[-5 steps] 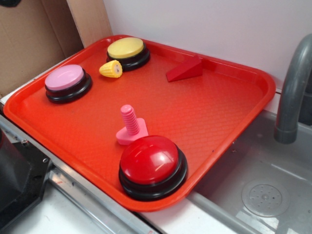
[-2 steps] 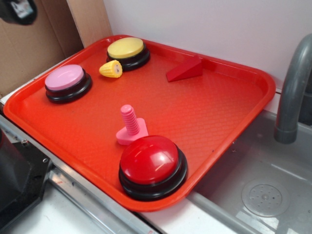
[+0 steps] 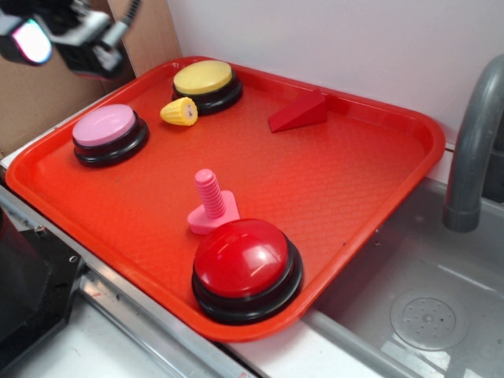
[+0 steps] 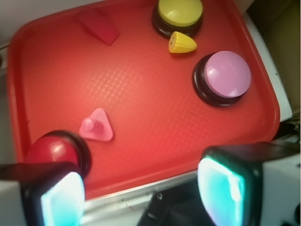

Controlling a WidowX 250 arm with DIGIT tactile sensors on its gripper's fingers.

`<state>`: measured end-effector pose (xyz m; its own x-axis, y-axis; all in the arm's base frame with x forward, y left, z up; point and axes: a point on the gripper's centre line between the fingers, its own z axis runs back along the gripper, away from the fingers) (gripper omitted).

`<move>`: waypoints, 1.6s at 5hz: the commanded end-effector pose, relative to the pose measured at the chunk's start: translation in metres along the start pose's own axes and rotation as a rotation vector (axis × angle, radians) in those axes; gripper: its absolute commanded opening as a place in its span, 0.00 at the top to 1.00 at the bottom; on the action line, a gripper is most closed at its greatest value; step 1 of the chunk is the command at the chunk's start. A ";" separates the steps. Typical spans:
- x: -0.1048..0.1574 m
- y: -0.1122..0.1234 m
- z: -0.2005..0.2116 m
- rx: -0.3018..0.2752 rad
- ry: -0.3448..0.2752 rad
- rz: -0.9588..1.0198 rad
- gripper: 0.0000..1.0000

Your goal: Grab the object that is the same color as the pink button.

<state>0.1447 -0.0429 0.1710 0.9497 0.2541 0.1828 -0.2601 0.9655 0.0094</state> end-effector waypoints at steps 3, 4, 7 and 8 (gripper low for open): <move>0.012 -0.048 -0.105 -0.038 -0.050 0.219 0.00; 0.010 -0.048 -0.121 -0.046 -0.021 0.238 0.00; 0.011 -0.040 -0.125 -0.091 -0.039 0.198 1.00; 0.013 -0.038 -0.123 -0.114 -0.036 0.149 1.00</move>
<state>0.1818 -0.0709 0.0463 0.8992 0.3948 0.1886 -0.3804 0.9184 -0.1091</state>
